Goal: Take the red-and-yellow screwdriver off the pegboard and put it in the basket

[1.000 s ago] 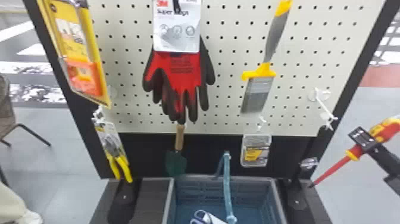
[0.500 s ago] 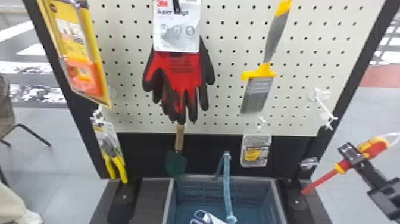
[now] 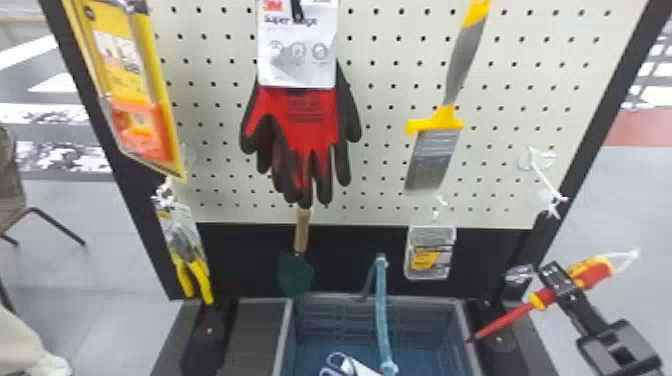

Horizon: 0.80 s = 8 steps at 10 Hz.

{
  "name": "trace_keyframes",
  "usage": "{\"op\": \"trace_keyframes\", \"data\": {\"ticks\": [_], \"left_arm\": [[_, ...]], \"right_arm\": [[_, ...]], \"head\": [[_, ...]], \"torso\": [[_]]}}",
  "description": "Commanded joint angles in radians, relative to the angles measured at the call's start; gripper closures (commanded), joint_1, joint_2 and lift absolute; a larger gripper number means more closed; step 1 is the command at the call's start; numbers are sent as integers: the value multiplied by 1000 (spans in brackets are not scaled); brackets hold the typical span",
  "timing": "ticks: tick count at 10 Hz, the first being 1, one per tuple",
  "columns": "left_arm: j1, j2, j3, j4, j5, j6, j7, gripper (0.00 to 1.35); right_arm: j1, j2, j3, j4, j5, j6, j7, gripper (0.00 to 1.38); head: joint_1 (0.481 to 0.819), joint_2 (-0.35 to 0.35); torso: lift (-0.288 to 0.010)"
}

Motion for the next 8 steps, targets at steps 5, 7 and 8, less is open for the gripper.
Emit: {"op": "trace_keyframes", "data": {"ticks": [5, 7, 8], "left_arm": [[-2, 0, 1, 2, 2, -1, 0, 99], [-6, 2, 3, 2, 2, -1, 0, 99], [-6, 3, 1, 2, 2, -1, 0, 99]], "right_arm": [[83, 1, 109, -3, -6, -84, -37, 1141], [100, 1, 141, -3, -8, -84, -48, 1141], [107, 1, 161, -5, -8, -85, -54, 1141]], "head": [[549, 0], [549, 0], [549, 0]], "torso": [[-100], [-100], [-100]]}}
